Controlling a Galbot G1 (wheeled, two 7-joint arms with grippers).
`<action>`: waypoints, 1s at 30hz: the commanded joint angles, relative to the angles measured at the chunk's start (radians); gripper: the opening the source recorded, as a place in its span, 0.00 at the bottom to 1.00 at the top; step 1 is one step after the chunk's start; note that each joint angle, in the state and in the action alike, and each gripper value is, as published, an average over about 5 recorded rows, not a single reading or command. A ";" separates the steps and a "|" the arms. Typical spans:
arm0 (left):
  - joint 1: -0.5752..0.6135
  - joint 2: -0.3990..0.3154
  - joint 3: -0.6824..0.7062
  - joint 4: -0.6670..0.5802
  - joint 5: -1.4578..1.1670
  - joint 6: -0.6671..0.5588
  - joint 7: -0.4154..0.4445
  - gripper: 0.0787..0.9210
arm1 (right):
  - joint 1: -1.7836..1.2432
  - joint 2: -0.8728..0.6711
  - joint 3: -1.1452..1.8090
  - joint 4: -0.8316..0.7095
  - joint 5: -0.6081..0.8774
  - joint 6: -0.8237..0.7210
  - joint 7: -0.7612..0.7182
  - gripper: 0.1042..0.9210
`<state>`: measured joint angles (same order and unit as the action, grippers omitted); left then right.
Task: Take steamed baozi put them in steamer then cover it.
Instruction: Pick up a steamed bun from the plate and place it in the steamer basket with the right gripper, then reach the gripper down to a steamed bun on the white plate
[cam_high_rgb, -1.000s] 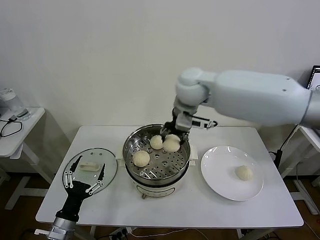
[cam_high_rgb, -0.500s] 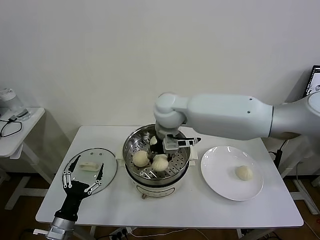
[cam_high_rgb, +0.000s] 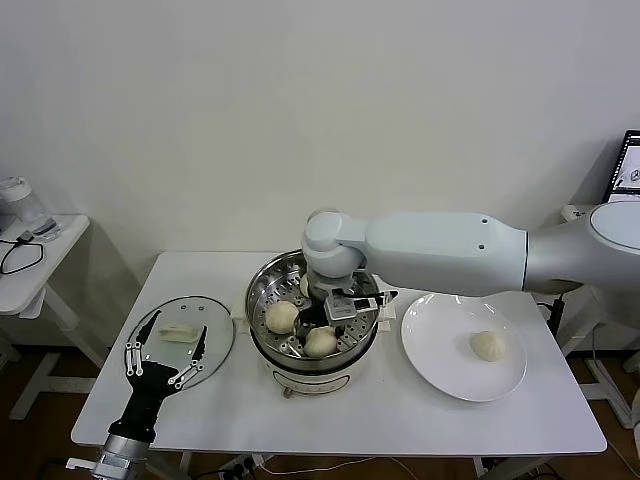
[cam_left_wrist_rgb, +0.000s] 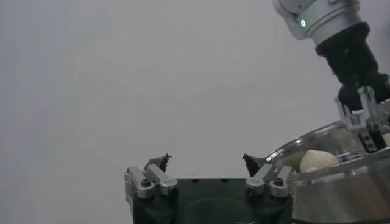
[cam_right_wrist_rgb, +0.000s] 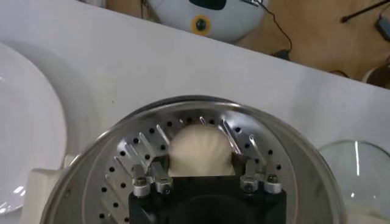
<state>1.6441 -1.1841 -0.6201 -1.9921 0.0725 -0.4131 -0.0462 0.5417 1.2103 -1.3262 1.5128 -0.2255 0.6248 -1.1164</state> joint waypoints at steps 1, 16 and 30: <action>-0.002 0.000 0.000 0.004 -0.001 -0.001 0.000 0.88 | -0.011 0.002 0.012 0.002 -0.026 0.012 0.001 0.83; -0.007 0.006 0.004 0.008 -0.001 0.008 0.001 0.88 | 0.148 -0.278 0.140 -0.038 0.304 -0.282 -0.006 0.88; -0.011 0.005 0.009 0.002 0.004 0.015 0.000 0.88 | 0.030 -0.560 0.062 -0.448 0.549 -0.714 -0.071 0.88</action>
<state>1.6321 -1.1796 -0.6101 -1.9890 0.0751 -0.3986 -0.0458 0.6432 0.8428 -1.2370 1.2886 0.1708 0.1477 -1.1625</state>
